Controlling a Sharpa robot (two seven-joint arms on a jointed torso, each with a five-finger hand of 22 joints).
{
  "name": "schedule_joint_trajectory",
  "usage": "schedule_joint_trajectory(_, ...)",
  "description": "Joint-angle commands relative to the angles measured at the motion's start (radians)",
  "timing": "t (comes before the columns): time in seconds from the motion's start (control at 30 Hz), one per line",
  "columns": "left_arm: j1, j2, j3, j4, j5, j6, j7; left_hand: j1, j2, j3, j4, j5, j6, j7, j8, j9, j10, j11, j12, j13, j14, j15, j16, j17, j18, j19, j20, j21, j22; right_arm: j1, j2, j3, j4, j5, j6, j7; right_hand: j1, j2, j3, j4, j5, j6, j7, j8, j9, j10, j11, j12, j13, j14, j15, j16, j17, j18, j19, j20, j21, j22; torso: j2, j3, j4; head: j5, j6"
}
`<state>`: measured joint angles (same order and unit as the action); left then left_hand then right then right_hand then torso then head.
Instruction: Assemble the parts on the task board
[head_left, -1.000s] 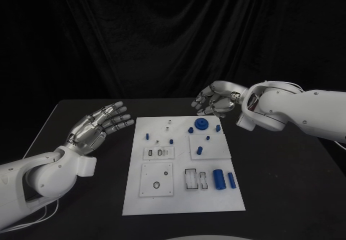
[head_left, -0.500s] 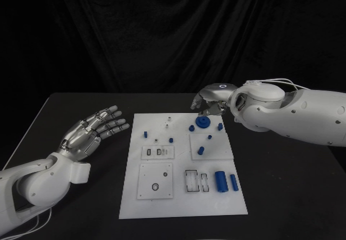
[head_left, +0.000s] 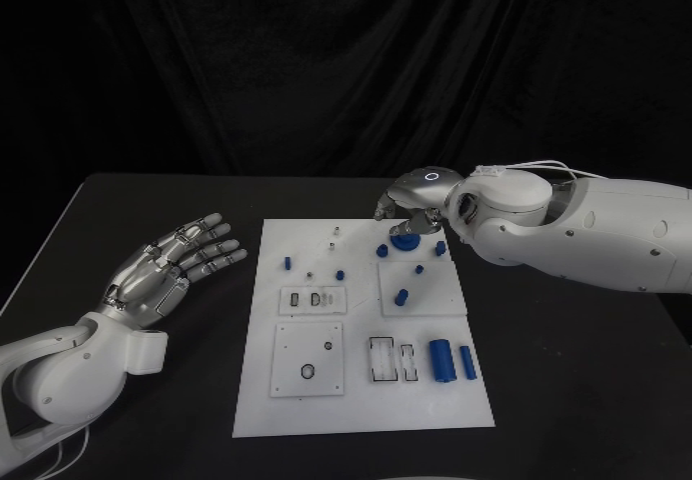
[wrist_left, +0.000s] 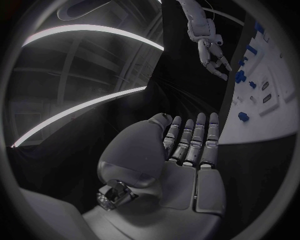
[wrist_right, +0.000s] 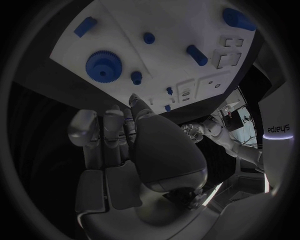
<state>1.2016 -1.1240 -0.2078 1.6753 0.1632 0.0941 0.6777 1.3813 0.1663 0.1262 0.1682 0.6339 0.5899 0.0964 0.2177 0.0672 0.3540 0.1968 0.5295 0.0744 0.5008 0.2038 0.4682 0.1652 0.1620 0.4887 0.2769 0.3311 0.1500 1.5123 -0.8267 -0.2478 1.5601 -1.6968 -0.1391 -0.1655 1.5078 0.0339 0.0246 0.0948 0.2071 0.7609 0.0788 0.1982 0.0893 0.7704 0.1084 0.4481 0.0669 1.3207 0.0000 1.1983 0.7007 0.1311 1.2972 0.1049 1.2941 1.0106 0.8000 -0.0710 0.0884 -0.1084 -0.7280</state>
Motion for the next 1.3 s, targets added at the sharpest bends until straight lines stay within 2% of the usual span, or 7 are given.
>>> schedule_joint_trajectory(0.03, 0.003, 0.000, 0.001, 0.002, 0.014, 0.015, 0.129, 0.006, 0.000, 0.010, -0.001, 0.006, 0.010, 0.002, 0.004, 0.002, 0.006, 0.003, 0.005, -0.001, 0.003, 0.009, 0.008, 0.002, -0.019, 0.001, 0.004, 0.004, 0.002, -0.010, 0.001, 0.000, -0.006, -0.031, -0.005, -0.011, -0.009, -0.003, 0.009, 0.000, -0.009, 0.006, 0.003, -0.008, 0.001, 0.010, 0.000, -0.006, 0.001, 0.009, -0.001, 0.007, 0.006, -0.021, 0.009, 0.000, 0.007, 0.007, 0.006, -0.0044, 0.0009, 0.001, -0.003)
schedule_joint_trajectory(0.17, 0.003, -0.001, 0.001, 0.002, 0.015, 0.017, 0.128, 0.006, 0.000, 0.010, -0.001, 0.006, 0.010, 0.002, 0.004, 0.002, 0.006, 0.003, 0.005, -0.001, 0.003, 0.009, 0.008, 0.002, -0.019, 0.001, 0.004, 0.004, 0.002, -0.020, 0.002, 0.000, -0.010, -0.031, -0.009, -0.005, -0.010, -0.004, 0.010, 0.001, -0.010, 0.006, 0.004, -0.009, 0.002, 0.013, 0.000, -0.007, 0.001, 0.010, -0.001, 0.010, 0.010, -0.022, 0.010, 0.000, 0.009, 0.010, 0.008, -0.0051, 0.0008, 0.001, -0.004)
schedule_joint_trajectory(0.27, 0.003, 0.000, 0.001, 0.001, 0.016, 0.019, 0.127, 0.006, 0.000, 0.011, -0.002, 0.007, 0.010, 0.002, 0.005, 0.002, 0.006, 0.003, 0.005, -0.001, 0.003, 0.009, 0.009, 0.002, -0.020, 0.001, 0.004, 0.004, 0.002, -0.029, 0.001, 0.000, -0.012, -0.031, -0.016, 0.000, -0.003, -0.010, 0.020, -0.003, -0.013, 0.007, 0.001, -0.016, 0.002, 0.023, -0.001, -0.014, 0.000, 0.012, -0.001, 0.014, 0.018, -0.023, 0.013, 0.000, 0.015, 0.021, 0.005, -0.0035, 0.0007, 0.001, -0.008)
schedule_joint_trajectory(0.53, 0.003, 0.000, 0.001, -0.001, 0.016, 0.022, 0.124, 0.007, 0.001, 0.015, -0.003, 0.007, 0.010, 0.003, 0.004, 0.002, 0.007, 0.004, 0.004, -0.001, 0.003, 0.011, 0.010, 0.002, -0.021, 0.000, 0.005, 0.005, 0.002, -0.043, 0.003, 0.000, -0.020, -0.031, -0.017, 0.012, -0.002, -0.016, 0.026, -0.003, -0.016, 0.008, -0.001, -0.020, 0.003, 0.030, -0.002, -0.019, 0.000, 0.012, -0.002, 0.015, 0.022, -0.023, 0.013, 0.000, 0.017, 0.026, 0.008, -0.0019, 0.0004, -0.003, -0.010)
schedule_joint_trajectory(0.9, 0.002, 0.002, 0.000, -0.006, 0.021, 0.027, 0.118, 0.008, -0.001, 0.017, -0.004, 0.007, 0.010, 0.004, 0.004, 0.002, 0.007, 0.005, 0.004, -0.001, 0.003, 0.011, 0.011, 0.002, -0.022, -0.001, 0.004, 0.005, 0.002, -0.059, 0.019, 0.000, -0.039, -0.031, -0.047, 0.040, -0.013, -0.021, 0.035, 0.008, -0.032, 0.011, -0.002, -0.027, 0.006, 0.046, -0.004, -0.026, 0.002, 0.013, -0.002, 0.019, 0.030, -0.024, 0.013, 0.000, 0.022, 0.037, 0.005, -0.0039, -0.0018, -0.004, -0.011)
schedule_joint_trajectory(1.3, 0.002, 0.007, -0.001, -0.013, 0.027, 0.033, 0.108, 0.008, -0.001, 0.020, -0.005, 0.007, 0.010, 0.007, 0.004, 0.002, 0.008, 0.007, 0.005, -0.001, 0.002, 0.013, 0.013, 0.001, -0.023, -0.002, 0.005, 0.005, 0.002, -0.080, 0.040, 0.000, -0.064, -0.031, -0.061, 0.065, -0.014, -0.022, 0.054, 0.016, -0.023, 0.031, 0.001, -0.027, 0.012, 0.072, -0.006, -0.029, 0.003, 0.017, 0.001, 0.026, 0.044, -0.027, 0.016, 0.002, 0.030, 0.053, 0.005, -0.0051, 0.0009, -0.011, -0.011)
